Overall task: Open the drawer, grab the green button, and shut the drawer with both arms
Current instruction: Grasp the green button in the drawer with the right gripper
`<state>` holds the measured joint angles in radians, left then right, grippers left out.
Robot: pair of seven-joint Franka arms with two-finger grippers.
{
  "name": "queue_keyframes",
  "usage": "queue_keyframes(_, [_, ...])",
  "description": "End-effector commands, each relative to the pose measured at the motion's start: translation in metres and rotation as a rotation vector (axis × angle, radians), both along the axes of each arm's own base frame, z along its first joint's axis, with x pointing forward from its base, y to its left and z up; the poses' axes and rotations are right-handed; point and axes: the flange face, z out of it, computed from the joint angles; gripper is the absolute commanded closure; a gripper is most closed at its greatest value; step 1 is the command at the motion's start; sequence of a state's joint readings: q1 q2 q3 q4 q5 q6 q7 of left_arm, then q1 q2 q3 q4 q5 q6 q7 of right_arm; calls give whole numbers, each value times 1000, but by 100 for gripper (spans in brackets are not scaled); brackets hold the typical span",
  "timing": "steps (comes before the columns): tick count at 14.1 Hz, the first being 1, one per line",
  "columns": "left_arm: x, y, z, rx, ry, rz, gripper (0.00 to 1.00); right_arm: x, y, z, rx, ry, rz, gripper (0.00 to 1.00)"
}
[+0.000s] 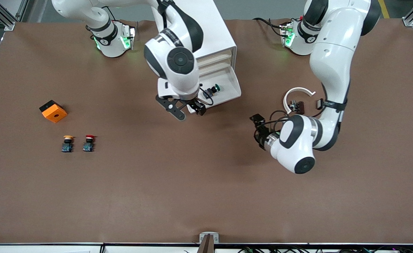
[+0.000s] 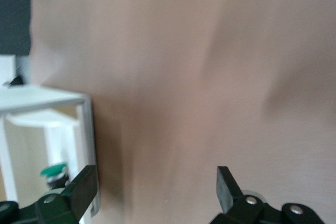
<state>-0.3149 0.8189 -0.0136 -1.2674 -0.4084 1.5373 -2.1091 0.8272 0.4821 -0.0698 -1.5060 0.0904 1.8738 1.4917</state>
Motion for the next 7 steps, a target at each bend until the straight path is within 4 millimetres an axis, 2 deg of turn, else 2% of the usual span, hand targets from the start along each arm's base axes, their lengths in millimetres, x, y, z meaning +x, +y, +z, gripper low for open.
queue_keyframes(1, [10, 16, 52, -27, -149, -229, 0, -15, 14, -25, -15, 22, -33, 0])
queue_keyframes(2, [12, 20, 78, -39, -205, -306, 0, -20, 15, -36, 5, 35, -58, 0])
queue_keyframes(3, [13, 24, 92, -24, -235, -342, 0, -27, 18, -43, 15, 55, -71, 0])
queue_keyframes(4, [15, 29, 93, 1, -243, -359, 0, -33, 23, -44, 21, 58, -76, 0])
queue_keyframes(5, [15, 31, 104, 13, -264, -386, 0, -40, 30, -46, 22, 53, -78, 0])
queue_keyframes(6, [15, 33, 126, 12, -304, -438, 0, -45, 35, -48, 27, 44, -85, 0])
queue_keyframes(7, [14, 36, 137, 5, -330, -513, 0, -51, 37, -54, 24, 46, -78, 0])
